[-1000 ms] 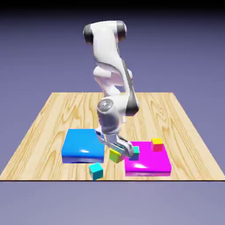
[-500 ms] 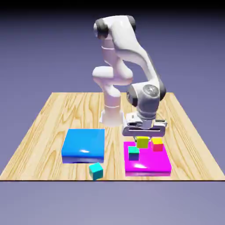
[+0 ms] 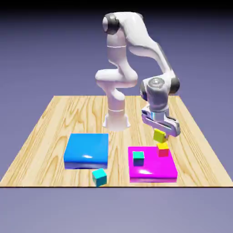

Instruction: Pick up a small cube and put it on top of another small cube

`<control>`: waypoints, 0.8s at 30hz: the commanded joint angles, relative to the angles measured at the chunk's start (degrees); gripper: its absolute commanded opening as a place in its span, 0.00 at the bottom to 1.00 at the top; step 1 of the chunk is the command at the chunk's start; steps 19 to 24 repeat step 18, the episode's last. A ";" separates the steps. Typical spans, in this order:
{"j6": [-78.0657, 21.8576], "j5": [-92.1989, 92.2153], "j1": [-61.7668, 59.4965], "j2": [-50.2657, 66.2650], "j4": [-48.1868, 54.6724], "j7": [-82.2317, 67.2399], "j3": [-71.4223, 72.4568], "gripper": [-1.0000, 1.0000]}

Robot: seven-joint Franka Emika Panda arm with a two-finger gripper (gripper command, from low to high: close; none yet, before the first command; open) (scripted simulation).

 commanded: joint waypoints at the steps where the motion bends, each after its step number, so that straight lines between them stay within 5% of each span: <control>1: 0.38 1.73 0.52 -0.70 -0.63 2.54 -0.24 0.00; 8: 2.91 9.01 2.35 -5.07 -3.51 15.48 -3.07 0.00; 15: 14.72 13.30 15.20 6.31 -3.56 11.68 -12.15 0.00; 16: 14.72 13.30 15.21 6.31 -3.56 11.68 -12.15 1.00; 24: 12.81 12.61 13.13 4.47 -3.55 12.29 -10.68 1.00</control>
